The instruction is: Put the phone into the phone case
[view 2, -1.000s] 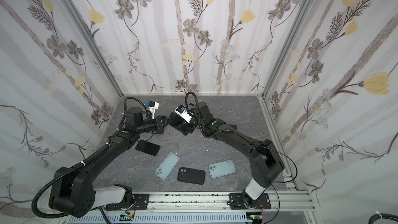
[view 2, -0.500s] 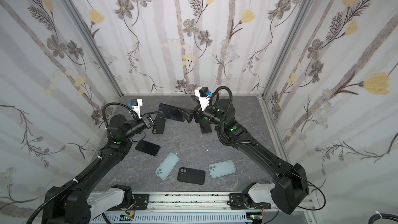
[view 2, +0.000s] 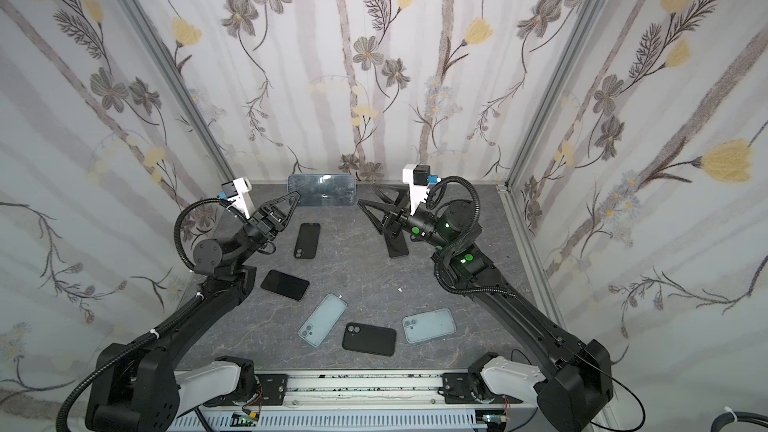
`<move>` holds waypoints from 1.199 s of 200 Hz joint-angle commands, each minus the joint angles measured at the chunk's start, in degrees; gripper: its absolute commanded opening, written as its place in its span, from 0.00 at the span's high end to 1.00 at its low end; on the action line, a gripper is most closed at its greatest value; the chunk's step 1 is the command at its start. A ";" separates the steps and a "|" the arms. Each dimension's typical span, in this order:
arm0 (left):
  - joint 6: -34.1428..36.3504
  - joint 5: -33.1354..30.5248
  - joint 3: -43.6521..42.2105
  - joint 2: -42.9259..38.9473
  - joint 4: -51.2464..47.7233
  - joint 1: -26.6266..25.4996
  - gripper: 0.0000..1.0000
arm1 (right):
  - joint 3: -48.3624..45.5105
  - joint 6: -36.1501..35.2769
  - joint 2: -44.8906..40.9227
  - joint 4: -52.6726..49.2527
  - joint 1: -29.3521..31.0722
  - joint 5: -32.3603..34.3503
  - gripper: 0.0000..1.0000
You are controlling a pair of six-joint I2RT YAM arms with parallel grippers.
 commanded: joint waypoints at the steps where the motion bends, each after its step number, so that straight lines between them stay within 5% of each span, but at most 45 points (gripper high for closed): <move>1: -5.36 3.04 1.41 0.93 13.58 -0.02 1.00 | 0.12 3.05 -0.05 2.19 0.05 0.83 0.30; 69: -4.39 5.81 1.16 -0.70 14.53 -0.02 1.00 | 2.92 7.55 4.88 7.55 0.93 -8.55 0.40; 183: -1.99 5.48 -0.71 -2.47 10.79 -0.03 1.00 | 5.93 7.11 7.40 7.22 4.23 -11.93 1.00; 203: 0.19 4.39 -0.89 -3.55 7.29 0.01 1.00 | 5.57 6.71 6.61 6.30 4.19 -10.54 1.00; 216: 2.67 3.42 -1.29 -4.76 4.48 -0.04 0.79 | 5.48 6.33 5.92 5.05 4.12 -9.36 1.00; 227: 5.20 2.53 -1.69 -5.73 1.80 0.11 0.50 | 5.42 5.67 5.09 3.72 4.10 -7.98 1.00; 240: 8.80 -0.71 -2.34 -7.16 -4.10 0.22 0.40 | 4.91 4.77 3.89 2.44 4.01 -5.94 1.00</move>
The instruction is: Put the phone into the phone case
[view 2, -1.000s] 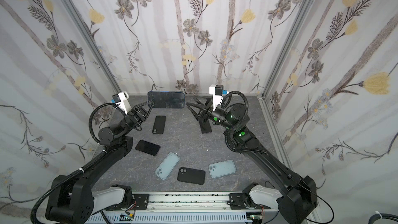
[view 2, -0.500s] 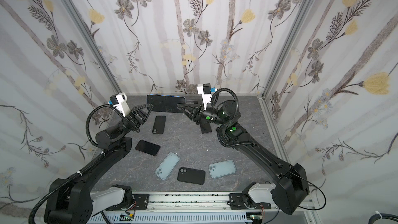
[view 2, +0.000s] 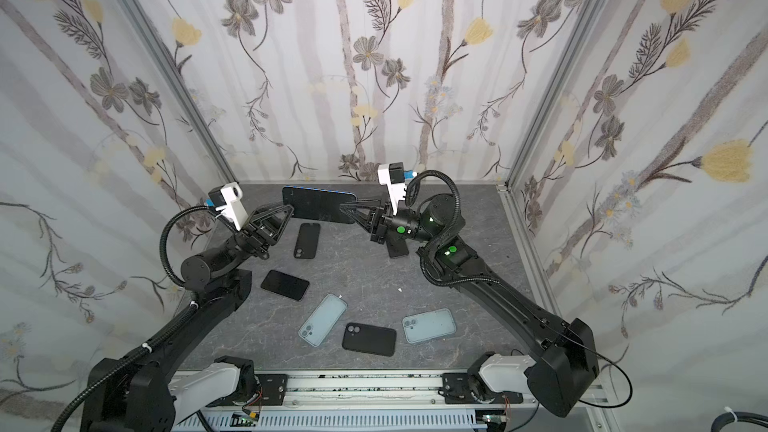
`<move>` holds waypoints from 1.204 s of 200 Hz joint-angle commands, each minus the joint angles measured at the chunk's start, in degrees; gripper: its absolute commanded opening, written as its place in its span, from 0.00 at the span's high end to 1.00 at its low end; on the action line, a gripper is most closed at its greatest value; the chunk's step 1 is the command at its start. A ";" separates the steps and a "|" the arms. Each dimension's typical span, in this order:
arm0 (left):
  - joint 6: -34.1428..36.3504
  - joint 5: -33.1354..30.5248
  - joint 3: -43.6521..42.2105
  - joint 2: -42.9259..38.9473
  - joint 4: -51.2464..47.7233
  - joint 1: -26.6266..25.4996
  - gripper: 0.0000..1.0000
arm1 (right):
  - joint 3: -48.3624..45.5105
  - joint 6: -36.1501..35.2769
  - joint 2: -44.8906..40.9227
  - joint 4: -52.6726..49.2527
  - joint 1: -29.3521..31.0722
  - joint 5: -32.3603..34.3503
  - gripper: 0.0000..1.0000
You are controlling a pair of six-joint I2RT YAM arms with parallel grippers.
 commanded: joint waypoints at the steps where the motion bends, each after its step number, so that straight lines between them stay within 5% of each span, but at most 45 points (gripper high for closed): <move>1: 7.01 -5.08 -0.80 -1.91 -8.97 0.24 0.40 | -0.46 -2.25 -2.07 -0.19 -0.23 5.08 1.00; 23: 13.79 -14.22 -1.30 -4.08 -23.04 0.38 0.30 | -1.71 -4.06 -4.42 -2.81 -0.55 9.19 1.00; 56: 20.65 -40.63 0.94 -4.14 -50.07 0.31 0.20 | -3.45 -9.15 -8.04 -10.36 -0.75 17.47 1.00; 68: 21.10 -45.54 3.79 -1.07 -57.33 0.24 0.15 | -4.49 -10.20 -9.35 -12.05 -0.94 20.31 1.00; 81: 21.59 -45.34 5.85 3.00 -59.57 0.24 0.00 | -5.37 -10.83 -10.75 -13.81 -1.14 22.93 1.00; 119: 21.10 -44.03 8.86 14.05 -60.65 -0.28 0.00 | -7.34 -13.23 -14.78 -19.26 -1.41 29.67 1.00; 175: 30.51 -41.83 22.39 30.97 -75.52 -2.02 0.00 | -8.47 -15.63 -19.51 -26.05 -1.60 36.04 1.00; 241: 36.76 -38.22 38.26 47.83 -89.81 -2.66 0.24 | -7.38 -17.47 -20.88 -31.05 -1.82 37.78 1.00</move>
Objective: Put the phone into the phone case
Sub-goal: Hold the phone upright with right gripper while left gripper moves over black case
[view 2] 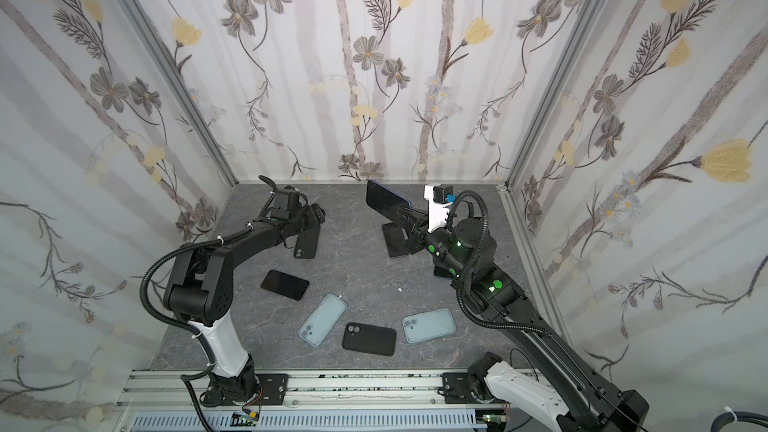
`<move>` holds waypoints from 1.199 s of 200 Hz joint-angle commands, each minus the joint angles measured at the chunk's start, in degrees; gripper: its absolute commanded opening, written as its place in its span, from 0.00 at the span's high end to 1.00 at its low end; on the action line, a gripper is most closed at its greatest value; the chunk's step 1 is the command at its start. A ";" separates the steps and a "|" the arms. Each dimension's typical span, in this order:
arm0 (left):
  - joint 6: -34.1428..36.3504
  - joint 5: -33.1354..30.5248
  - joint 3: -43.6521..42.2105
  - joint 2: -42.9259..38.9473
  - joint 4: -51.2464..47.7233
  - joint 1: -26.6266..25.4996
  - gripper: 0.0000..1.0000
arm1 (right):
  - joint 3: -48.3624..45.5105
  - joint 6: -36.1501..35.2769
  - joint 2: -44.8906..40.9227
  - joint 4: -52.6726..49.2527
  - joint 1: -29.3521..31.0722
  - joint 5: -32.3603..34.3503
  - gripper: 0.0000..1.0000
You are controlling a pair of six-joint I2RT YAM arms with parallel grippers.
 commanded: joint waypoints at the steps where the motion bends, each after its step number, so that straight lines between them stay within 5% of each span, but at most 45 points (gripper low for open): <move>1: 3.25 0.92 3.92 3.43 -6.52 -0.15 0.24 | 0.95 -1.19 -0.77 0.84 0.02 0.97 1.00; 92: 7.36 1.56 13.31 14.07 -13.11 -1.57 0.21 | -1.41 -0.48 -3.98 0.64 0.00 1.46 1.00; 240: 15.40 1.08 13.86 15.46 -15.12 -7.15 0.19 | -3.80 1.89 -6.26 -0.92 0.05 1.39 1.00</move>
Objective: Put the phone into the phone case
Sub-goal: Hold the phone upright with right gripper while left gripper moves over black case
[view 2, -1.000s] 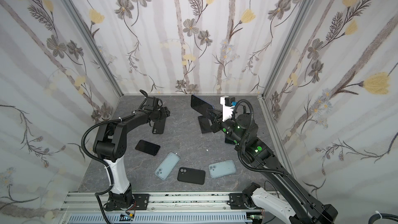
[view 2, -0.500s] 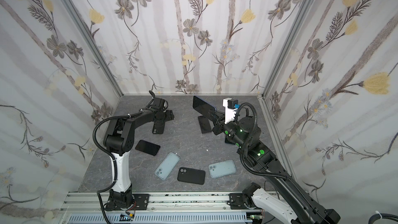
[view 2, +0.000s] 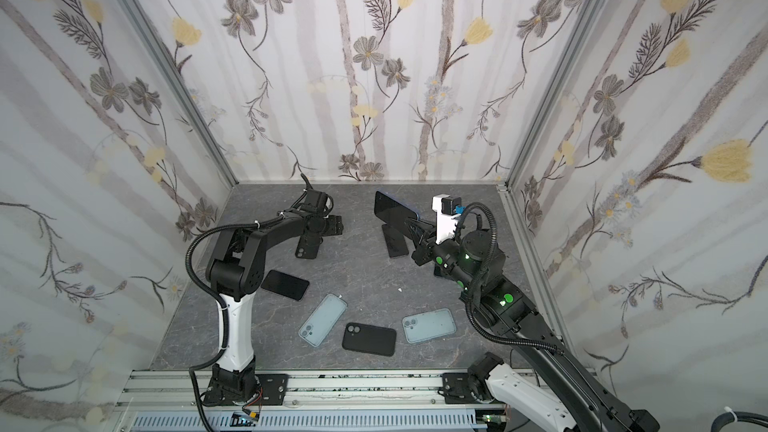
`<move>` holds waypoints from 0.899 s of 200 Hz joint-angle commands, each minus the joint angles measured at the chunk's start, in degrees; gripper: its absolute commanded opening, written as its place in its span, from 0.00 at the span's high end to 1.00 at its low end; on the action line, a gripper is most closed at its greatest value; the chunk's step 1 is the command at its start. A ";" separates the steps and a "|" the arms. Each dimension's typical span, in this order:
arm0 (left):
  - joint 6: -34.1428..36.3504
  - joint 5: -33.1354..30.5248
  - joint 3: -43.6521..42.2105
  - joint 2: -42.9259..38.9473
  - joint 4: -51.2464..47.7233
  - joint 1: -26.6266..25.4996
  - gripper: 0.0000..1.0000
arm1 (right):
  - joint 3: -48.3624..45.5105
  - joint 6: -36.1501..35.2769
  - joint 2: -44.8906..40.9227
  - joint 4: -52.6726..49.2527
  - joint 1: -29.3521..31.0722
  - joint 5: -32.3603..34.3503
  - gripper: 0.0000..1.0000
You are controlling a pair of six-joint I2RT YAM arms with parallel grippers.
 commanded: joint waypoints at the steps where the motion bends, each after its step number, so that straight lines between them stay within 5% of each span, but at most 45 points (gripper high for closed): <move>1: 1.58 2.37 -0.54 -0.04 -3.19 -1.09 0.19 | -0.15 0.75 -0.26 3.19 0.05 0.11 1.00; 149: 23.43 18.31 -0.25 -2.05 -13.93 -12.48 0.19 | 2.97 2.86 3.78 -1.65 -0.71 -0.67 1.00; 180: 19.97 13.82 -0.24 -5.29 -13.37 -12.39 0.18 | 3.01 2.82 3.62 -1.80 -0.93 -0.85 1.00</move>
